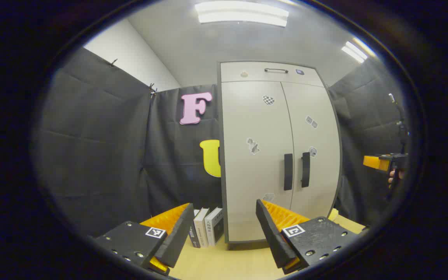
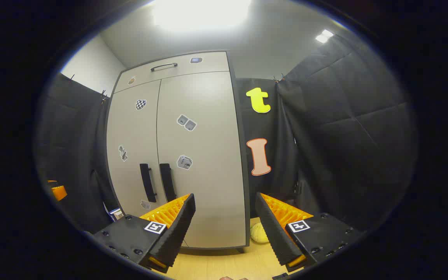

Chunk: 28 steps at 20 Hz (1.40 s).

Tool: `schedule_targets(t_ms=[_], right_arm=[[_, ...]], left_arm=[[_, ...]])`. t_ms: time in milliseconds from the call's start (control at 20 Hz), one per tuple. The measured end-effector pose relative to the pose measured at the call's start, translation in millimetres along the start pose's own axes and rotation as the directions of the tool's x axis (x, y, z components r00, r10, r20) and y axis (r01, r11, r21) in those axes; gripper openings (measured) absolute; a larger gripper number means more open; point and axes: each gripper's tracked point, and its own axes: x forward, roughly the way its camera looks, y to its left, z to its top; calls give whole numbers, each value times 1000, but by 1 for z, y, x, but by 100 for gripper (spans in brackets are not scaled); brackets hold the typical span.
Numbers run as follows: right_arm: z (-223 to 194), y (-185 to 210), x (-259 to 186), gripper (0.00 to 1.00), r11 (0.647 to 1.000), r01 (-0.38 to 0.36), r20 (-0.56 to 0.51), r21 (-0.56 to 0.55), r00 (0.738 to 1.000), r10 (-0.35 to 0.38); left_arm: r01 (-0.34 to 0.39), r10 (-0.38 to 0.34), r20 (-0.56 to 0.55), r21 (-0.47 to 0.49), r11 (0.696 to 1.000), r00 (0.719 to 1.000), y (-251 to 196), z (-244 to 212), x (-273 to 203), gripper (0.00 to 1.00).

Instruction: Open the right door of the double-door shoe cabinet with the right hand, and open the left door with the left hand.

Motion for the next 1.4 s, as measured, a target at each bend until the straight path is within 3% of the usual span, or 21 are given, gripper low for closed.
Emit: schedule_targets(t_ms=[250, 650, 1250, 1400], right_arm=[[-9, 14, 2, 98, 998, -21, -15, -62, 1000, 20], [-25, 37, 1, 98, 995, -68, -81, -70, 995, 62], [17, 72, 27, 97, 992, -122, -45, -31, 992, 121], [21, 93, 39, 98, 986, -166, -67, 1, 984, 166]], left_arm=[[44, -47, -54, -52, 998, 997, -20, -29, 8, 93], [25, -37, -133, -91, 996, 990, -13, -76, -10, 93], [16, -29, -147, -87, 996, 989, -9, -91, -33, 93], [8, -21, -156, -84, 996, 987, -5, -95, -39, 93]])
